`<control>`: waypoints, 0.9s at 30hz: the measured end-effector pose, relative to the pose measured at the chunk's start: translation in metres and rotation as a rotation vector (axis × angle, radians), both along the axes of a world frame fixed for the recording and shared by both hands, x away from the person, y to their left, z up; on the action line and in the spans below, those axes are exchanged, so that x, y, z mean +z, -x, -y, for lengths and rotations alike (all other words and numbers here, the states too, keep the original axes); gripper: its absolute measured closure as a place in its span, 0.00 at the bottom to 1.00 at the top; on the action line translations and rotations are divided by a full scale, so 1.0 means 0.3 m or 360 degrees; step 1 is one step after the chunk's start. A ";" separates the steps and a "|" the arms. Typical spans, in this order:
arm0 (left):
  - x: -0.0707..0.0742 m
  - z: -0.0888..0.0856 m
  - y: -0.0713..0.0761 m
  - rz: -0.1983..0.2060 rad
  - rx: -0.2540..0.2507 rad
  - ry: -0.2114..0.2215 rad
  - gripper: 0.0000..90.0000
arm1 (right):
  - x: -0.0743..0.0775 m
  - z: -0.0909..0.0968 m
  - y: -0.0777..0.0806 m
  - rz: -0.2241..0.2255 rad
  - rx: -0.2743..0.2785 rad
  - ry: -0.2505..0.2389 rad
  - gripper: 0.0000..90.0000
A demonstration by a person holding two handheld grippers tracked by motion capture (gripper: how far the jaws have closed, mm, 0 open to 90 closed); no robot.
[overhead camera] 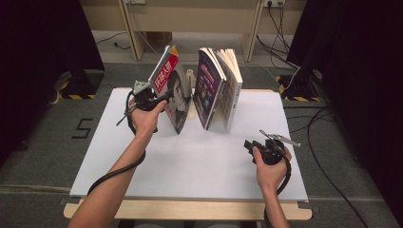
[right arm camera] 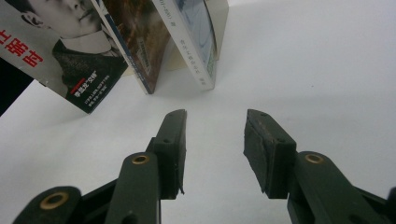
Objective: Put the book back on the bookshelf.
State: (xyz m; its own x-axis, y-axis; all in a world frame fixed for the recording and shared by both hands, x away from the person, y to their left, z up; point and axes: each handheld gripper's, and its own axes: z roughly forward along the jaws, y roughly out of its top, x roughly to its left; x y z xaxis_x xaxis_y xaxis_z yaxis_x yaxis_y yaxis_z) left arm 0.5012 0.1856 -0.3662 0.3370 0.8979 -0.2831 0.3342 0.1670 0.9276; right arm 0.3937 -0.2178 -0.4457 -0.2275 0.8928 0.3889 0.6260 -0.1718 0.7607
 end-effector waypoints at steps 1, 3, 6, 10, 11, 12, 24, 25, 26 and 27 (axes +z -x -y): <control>0.000 0.000 0.000 0.0000 0.0000 0.0000 0.56 | 0.000 0.000 0.000 0.0000 0.0000 0.0000 0.66; 0.003 -0.007 0.004 -0.0004 0.0000 0.0001 0.56 | -0.001 -0.004 0.001 -0.0007 -0.0002 -0.0006 0.66; 0.002 -0.012 0.008 -0.0012 0.0001 0.0006 0.55 | -0.002 -0.004 0.000 0.0000 0.0001 -0.0001 0.66; 0.002 -0.019 0.018 -0.0030 -0.0010 0.0013 0.53 | 0.001 -0.005 0.002 -0.0009 -0.0005 -0.0007 0.66; 0.002 -0.020 0.021 -0.0034 -0.0016 0.0011 0.53 | 0.000 -0.004 0.002 -0.0006 -0.0003 -0.0003 0.66; 0.002 -0.020 0.023 -0.0040 -0.0023 0.0013 0.52 | -0.001 -0.005 0.001 -0.0003 -0.0005 -0.0003 0.66; 0.018 -0.038 0.064 -0.0084 -0.0050 -0.0012 0.49 | 0.002 -0.008 0.003 -0.0009 -0.0008 -0.0009 0.65; 0.018 -0.039 0.067 -0.0088 -0.0051 -0.0018 0.48 | 0.001 -0.009 0.003 -0.0007 -0.0010 -0.0009 0.65; 0.018 -0.039 0.067 -0.0088 -0.0051 -0.0018 0.48 | 0.002 -0.009 0.003 -0.0009 -0.0009 -0.0010 0.65; 0.018 -0.040 0.069 -0.0090 -0.0054 -0.0018 0.48 | 0.002 -0.008 0.003 -0.0004 -0.0005 -0.0003 0.65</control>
State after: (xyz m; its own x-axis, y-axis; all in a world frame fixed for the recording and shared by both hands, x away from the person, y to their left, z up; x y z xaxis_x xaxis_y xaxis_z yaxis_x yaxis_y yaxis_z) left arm 0.4804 0.1977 -0.3608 0.3511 0.8895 -0.2924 0.3917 0.1441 0.9088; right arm 0.3928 -0.2153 -0.4452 -0.2237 0.8926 0.3913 0.6273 -0.1754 0.7588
